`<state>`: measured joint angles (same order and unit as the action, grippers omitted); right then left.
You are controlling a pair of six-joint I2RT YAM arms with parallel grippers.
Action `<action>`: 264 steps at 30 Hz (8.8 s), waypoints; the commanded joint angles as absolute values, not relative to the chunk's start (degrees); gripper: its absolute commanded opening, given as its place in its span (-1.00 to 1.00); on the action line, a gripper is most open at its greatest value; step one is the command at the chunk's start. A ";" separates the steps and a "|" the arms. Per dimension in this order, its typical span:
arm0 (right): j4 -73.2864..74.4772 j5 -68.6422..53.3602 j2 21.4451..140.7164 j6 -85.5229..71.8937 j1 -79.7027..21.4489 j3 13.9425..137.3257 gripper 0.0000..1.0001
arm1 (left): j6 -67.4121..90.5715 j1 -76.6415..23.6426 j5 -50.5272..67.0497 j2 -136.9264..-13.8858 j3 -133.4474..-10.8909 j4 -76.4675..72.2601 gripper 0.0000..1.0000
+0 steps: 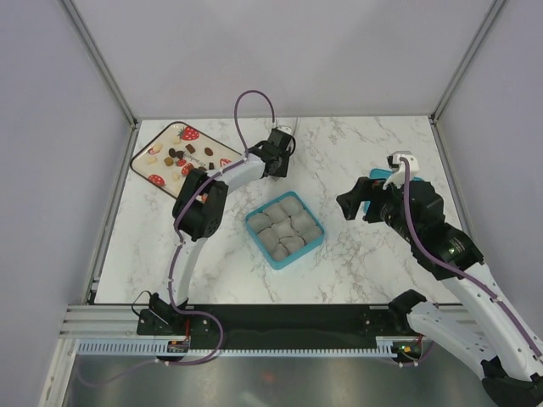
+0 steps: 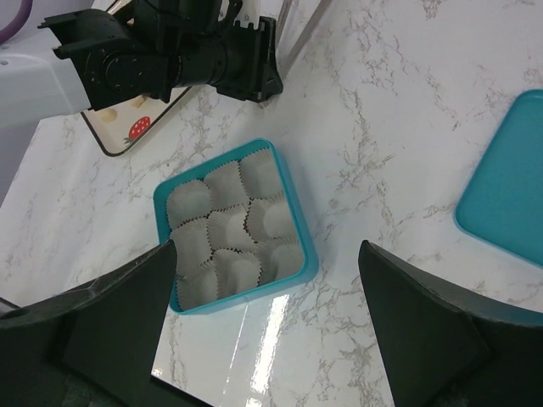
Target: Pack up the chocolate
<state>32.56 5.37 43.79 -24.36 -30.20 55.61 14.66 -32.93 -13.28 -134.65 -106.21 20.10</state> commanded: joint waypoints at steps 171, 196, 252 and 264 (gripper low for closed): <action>30.94 8.44 36.39 -24.52 -30.06 49.75 0.92 | 10.63 -15.91 -16.26 -104.50 -90.09 45.97 -0.10; 31.55 8.70 36.56 -25.14 -30.23 49.22 0.92 | 10.46 -16.52 -11.25 -97.83 -90.79 47.20 -0.36; 39.46 28.65 39.90 -24.87 -30.15 58.10 0.90 | 10.46 -45.09 17.58 -84.46 -72.86 48.08 -0.44; 39.46 29.09 39.02 -24.43 -30.15 57.30 0.90 | 11.69 -45.62 29.18 -87.36 -73.39 39.46 -0.31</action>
<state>39.55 27.42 39.62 -25.21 -30.20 55.77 11.33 -45.25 24.58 -87.00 -72.47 43.03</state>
